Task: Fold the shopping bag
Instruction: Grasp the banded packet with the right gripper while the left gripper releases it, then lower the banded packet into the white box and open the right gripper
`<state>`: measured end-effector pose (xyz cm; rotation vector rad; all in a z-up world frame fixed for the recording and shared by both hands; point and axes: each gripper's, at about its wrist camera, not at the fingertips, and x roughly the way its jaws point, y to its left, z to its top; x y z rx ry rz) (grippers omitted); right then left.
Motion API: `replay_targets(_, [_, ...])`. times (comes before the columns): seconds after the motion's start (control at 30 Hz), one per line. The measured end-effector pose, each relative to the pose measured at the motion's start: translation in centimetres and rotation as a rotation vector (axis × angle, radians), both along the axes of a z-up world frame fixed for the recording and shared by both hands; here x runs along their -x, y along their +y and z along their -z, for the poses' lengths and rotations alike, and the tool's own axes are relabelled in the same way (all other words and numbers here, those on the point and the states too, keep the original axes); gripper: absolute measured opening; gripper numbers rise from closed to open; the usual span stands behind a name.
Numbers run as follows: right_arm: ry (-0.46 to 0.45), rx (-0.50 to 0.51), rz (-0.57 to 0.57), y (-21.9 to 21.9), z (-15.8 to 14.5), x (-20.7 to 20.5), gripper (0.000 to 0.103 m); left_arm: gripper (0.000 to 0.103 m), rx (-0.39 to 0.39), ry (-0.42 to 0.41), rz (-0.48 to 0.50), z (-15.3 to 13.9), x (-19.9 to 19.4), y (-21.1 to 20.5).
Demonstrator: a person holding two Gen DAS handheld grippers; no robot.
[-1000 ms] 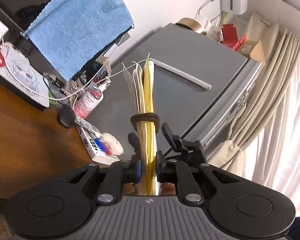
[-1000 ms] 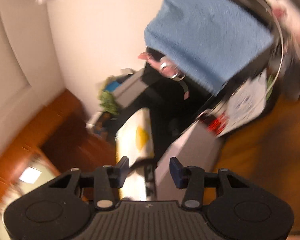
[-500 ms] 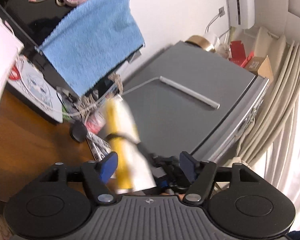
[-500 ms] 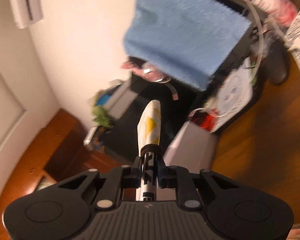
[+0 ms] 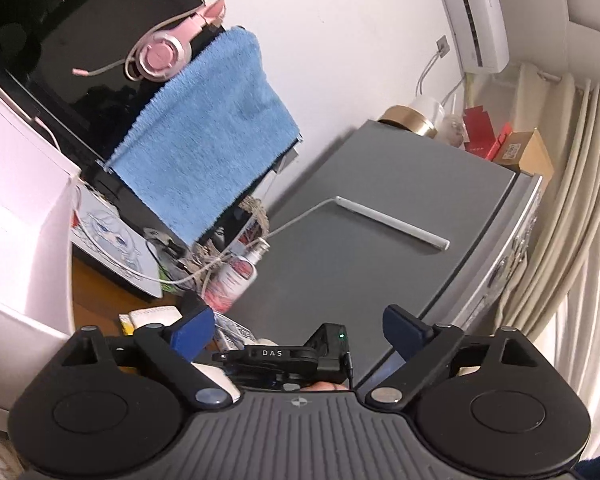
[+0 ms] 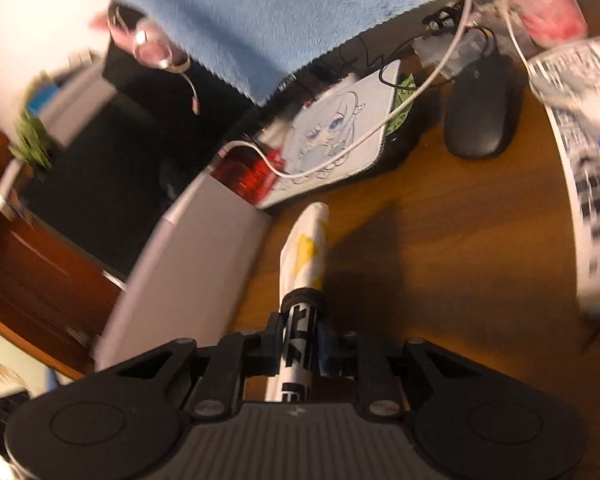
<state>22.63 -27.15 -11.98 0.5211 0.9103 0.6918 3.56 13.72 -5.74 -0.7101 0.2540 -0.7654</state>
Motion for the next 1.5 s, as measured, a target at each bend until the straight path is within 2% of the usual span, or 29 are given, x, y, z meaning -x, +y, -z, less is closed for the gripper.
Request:
replay_targets(0.1, [-0.028,0.094,-0.01,0.6,-0.9,-0.5,0.04,0.099,-0.036,-0.017,-0.057,-0.3,0.7,0.5])
replay_targets(0.13, [-0.038,0.118,-0.009,0.7,-1.1,-0.6,0.053,0.1,-0.044,-0.021,-0.074,-0.5,0.8,0.7])
replay_targets(0.17, [-0.049,0.142,-0.008,0.8,-1.4,-0.8,0.06,0.101,-0.051,-0.025,-0.087,-0.6,1.0,0.9])
replay_targets(0.2, [-0.06,0.167,-0.008,0.9,-1.6,-0.9,0.061,0.101,-0.06,-0.028,-0.102,-0.7,1.2,1.0])
replay_targets(0.27, [-0.075,0.213,-0.018,1.2,-2.2,-0.9,0.081,0.102,-0.08,-0.035,-0.134,-0.8,1.7,1.3])
replay_targets(0.37, [-0.1,0.301,-0.027,2.2,-3.5,-0.9,0.103,0.102,-0.109,-0.045,-0.182,-1.1,2.4,1.6])
replay_targets(0.5, [-0.169,0.462,-0.115,5.4,-5.0,-0.1,0.103,0.102,-0.166,-0.081,-0.273,-1.5,3.6,2.3])
replay_targets(0.6, [-0.134,0.573,-0.146,8.0,-4.7,-0.2,0.103,0.102,-0.213,-0.12,-0.338,-1.8,5.1,2.6])
replay_targets(0.73, [-0.006,0.647,-0.153,10.5,-3.1,-1.7,0.103,0.102,-0.274,-0.181,-0.403,-1.9,7.3,3.4])
replay_targets(0.83, [0.004,0.702,-0.161,11.7,-2.4,-2.0,0.103,0.102,-0.284,-0.206,-0.43,-1.8,8.8,4.2])
replay_targets(0.93, [-0.006,0.753,-0.159,12.7,-1.9,-2.2,0.103,0.102,-0.264,-0.198,-0.445,-1.6,9.5,5.2])
replay_targets(1.0, [-0.005,0.765,-0.15,12.8,-1.7,-2.4,0.102,0.102,-0.252,-0.188,-0.457,-1.4,9.8,5.7])
replay_targets(1.1, [-0.01,0.784,-0.155,12.9,-1.7,-2.6,0.089,0.102,-0.231,-0.173,-0.473,-1.0,10.3,6.6])
replay_targets(1.3, [-0.039,0.769,-0.152,12.7,-3.0,-2.4,0.085,0.102,-0.177,-0.14,-0.483,-0.1,10.9,8.2])
replay_targets(1.4, [-0.083,0.72,-0.148,12.7,-5.6,-2.0,0.085,0.102,-0.167,-0.134,-0.494,0.2,11.2,8.9])
replay_targets(1.5, [-0.187,0.657,-0.186,14.3,-10.6,-1.0,0.085,0.102,-0.158,-0.131,-0.513,0.5,11.5,9.5])
